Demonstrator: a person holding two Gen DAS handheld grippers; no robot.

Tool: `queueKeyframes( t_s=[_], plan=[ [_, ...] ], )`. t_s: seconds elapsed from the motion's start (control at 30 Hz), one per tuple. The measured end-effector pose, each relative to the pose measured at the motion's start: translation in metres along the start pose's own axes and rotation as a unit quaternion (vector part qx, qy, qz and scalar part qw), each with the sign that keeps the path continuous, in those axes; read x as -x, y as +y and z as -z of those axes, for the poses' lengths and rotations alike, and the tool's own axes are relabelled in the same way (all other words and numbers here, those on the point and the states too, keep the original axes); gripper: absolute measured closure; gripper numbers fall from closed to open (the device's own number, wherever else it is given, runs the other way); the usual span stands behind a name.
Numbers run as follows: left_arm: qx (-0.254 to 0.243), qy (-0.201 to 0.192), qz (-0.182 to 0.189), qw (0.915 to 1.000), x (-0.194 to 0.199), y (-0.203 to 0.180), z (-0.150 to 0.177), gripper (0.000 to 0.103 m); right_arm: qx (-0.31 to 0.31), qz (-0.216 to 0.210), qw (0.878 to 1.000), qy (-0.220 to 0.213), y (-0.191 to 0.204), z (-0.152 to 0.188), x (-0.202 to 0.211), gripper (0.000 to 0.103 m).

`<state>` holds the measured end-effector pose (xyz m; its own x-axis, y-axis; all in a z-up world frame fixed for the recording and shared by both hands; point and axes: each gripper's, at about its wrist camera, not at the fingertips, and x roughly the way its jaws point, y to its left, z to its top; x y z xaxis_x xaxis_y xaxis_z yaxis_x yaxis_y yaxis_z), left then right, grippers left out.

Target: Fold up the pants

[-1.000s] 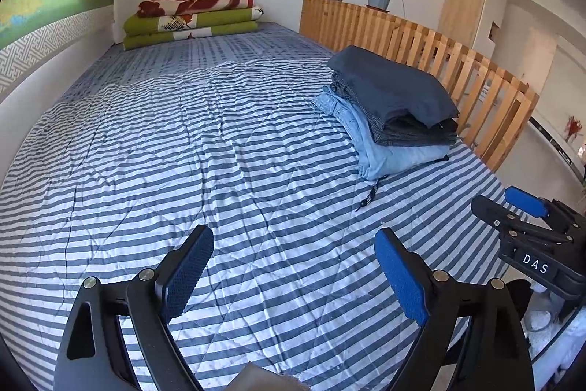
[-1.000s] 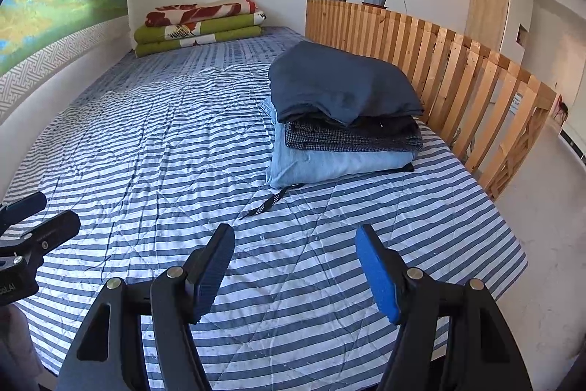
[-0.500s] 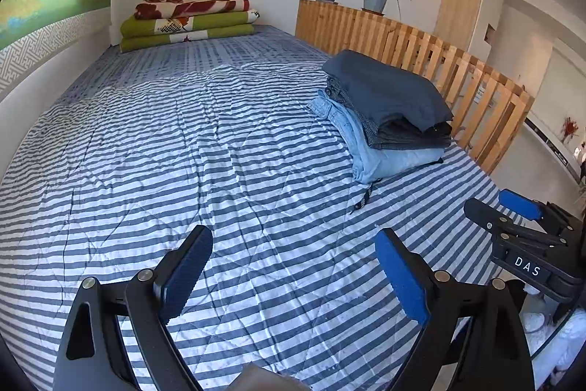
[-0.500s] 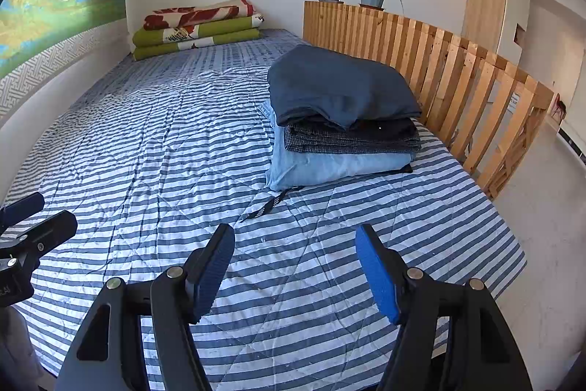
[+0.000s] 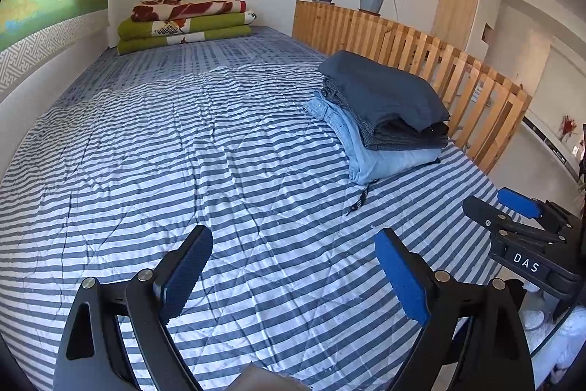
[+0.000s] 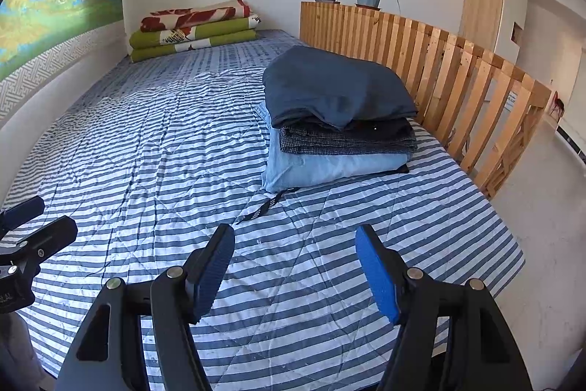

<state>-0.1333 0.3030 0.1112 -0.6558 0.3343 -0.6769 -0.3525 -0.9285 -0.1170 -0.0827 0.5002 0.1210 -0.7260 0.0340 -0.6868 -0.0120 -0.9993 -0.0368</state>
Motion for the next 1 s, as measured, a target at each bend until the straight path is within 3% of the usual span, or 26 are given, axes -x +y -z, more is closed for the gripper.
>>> queueKeyframes(
  t_s=[1.0],
  plan=[
    [0.004,-0.001,-0.001,1.0000,0.0028,0.0011,-0.0003,0.010,0.004,-0.004,1.000,0.006,0.0064,0.0029,-0.0016,0.038]
  ],
)
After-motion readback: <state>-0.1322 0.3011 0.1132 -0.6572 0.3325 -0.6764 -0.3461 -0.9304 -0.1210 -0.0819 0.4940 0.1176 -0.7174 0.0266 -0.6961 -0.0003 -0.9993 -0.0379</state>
